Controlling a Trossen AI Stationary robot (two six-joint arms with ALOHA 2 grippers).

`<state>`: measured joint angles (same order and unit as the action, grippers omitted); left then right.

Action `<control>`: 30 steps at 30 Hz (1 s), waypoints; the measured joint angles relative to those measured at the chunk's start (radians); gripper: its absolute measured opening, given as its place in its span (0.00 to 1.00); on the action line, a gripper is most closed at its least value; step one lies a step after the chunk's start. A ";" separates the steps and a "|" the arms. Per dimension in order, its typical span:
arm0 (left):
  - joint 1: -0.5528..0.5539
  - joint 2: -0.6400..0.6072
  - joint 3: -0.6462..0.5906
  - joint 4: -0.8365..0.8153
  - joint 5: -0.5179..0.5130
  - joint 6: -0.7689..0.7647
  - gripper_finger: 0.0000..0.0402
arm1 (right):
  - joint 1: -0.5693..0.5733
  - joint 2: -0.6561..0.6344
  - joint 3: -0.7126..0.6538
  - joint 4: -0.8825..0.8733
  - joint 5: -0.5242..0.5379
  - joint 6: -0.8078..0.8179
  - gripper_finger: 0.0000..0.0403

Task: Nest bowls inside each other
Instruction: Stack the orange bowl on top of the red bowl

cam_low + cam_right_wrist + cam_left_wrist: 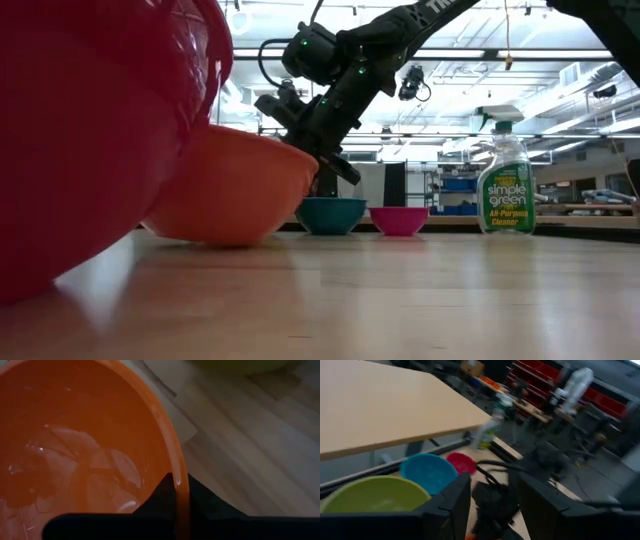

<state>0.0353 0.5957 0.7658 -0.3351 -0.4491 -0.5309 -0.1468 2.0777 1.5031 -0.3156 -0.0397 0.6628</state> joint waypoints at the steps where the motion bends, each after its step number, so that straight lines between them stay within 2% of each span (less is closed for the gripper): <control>1: 0.000 0.000 0.000 0.002 0.027 0.011 0.40 | -0.001 0.000 0.000 0.001 0.002 -0.001 0.05; 5: 0.000 0.000 0.000 0.002 0.163 0.027 0.40 | -0.018 -0.002 0.000 -0.006 -0.024 0.007 0.06; 8: -0.010 0.000 0.000 0.020 0.378 0.014 0.40 | -0.035 -0.016 0.000 -0.017 -0.085 0.015 0.07; 10: -0.038 0.005 0.000 0.020 0.532 -0.066 0.40 | -0.044 -0.036 0.000 -0.035 -0.113 0.010 0.06; 13: -0.116 0.026 0.000 0.008 0.671 -0.243 0.40 | -0.048 -0.078 0.000 -0.059 -0.150 -0.022 0.05; 17: -0.274 0.091 0.000 -0.017 0.711 -0.393 0.40 | -0.048 -0.144 0.000 -0.124 -0.163 -0.035 0.06; 22: -0.443 0.219 0.000 -0.076 0.706 -0.443 0.40 | -0.049 -0.234 0.000 -0.212 -0.164 -0.045 0.07; 26: -0.523 0.341 0.000 -0.106 0.702 -0.449 0.40 | -0.044 -0.306 0.000 -0.264 -0.165 -0.062 0.07; 30: -0.556 0.456 0.000 -0.102 0.694 -0.451 0.40 | -0.043 -0.372 0.000 -0.342 -0.193 -0.096 0.07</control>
<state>-0.5211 1.0515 0.7654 -0.4372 0.2447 -0.9815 -0.1898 1.7059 1.5036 -0.6578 -0.2332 0.5668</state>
